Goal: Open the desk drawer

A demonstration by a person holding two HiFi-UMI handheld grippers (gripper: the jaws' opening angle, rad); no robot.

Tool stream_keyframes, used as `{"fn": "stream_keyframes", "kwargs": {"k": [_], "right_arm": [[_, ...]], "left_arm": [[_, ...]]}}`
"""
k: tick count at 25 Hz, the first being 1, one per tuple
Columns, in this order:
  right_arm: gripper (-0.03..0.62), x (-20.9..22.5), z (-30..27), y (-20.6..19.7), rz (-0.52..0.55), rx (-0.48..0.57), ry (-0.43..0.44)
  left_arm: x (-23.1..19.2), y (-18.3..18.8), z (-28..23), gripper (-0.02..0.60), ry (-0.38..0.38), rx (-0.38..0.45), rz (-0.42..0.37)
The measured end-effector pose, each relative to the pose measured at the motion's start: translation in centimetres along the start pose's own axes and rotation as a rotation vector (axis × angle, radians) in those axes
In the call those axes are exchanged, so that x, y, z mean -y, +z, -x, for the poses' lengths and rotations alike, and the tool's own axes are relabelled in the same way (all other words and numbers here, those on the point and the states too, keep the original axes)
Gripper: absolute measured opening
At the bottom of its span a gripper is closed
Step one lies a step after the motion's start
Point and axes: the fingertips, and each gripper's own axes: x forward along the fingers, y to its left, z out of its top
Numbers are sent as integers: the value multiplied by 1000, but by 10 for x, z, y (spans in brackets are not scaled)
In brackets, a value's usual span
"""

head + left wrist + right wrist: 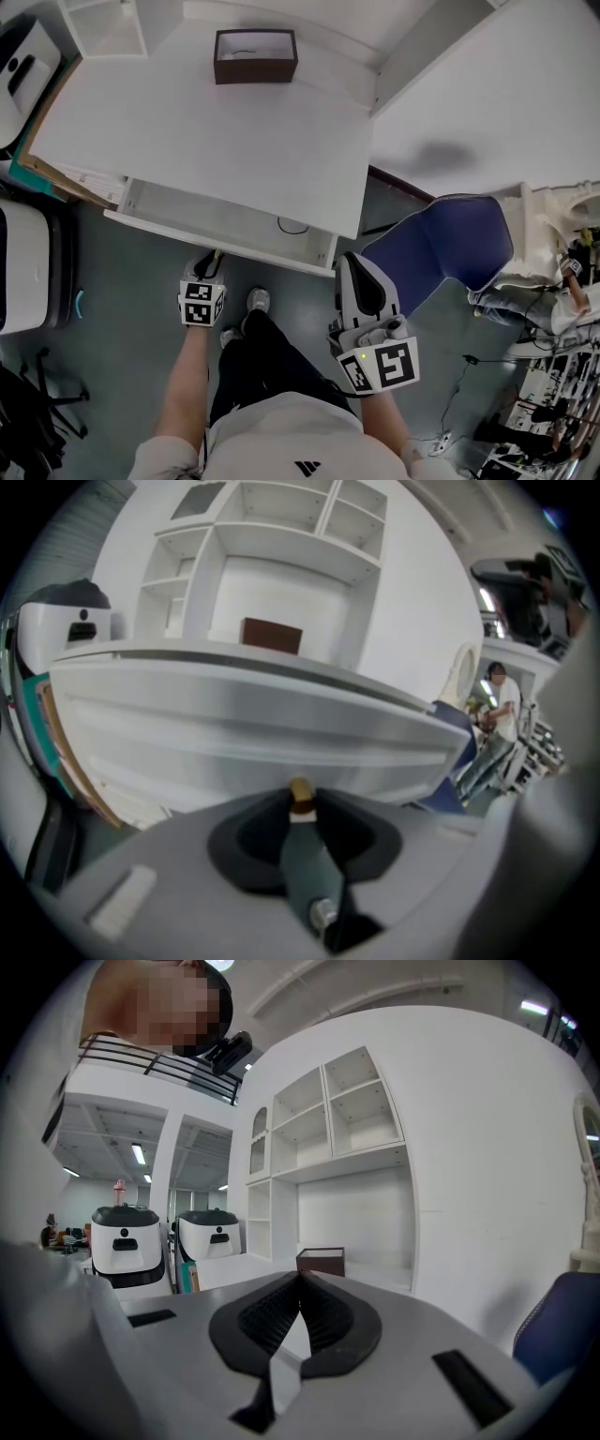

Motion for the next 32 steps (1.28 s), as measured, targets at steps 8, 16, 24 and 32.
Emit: {"fn": "stream_keyframes", "kwargs": {"k": [8,16,24,32], "right_arm": [[0,-18,23,5,0,21,7],[0,-31,50,7,-4,37,3],[0,-43,68,5,-15,46,-15],[0,-58,82,8,-12,62,-25]], "left_arm": [[5,-25,28,86,3,-23,3],[12,-45,54,86,8,-34,23],[16,-63,72,86,-9,-40,22],[17,-72,86,74,-17,-26,54]]}}
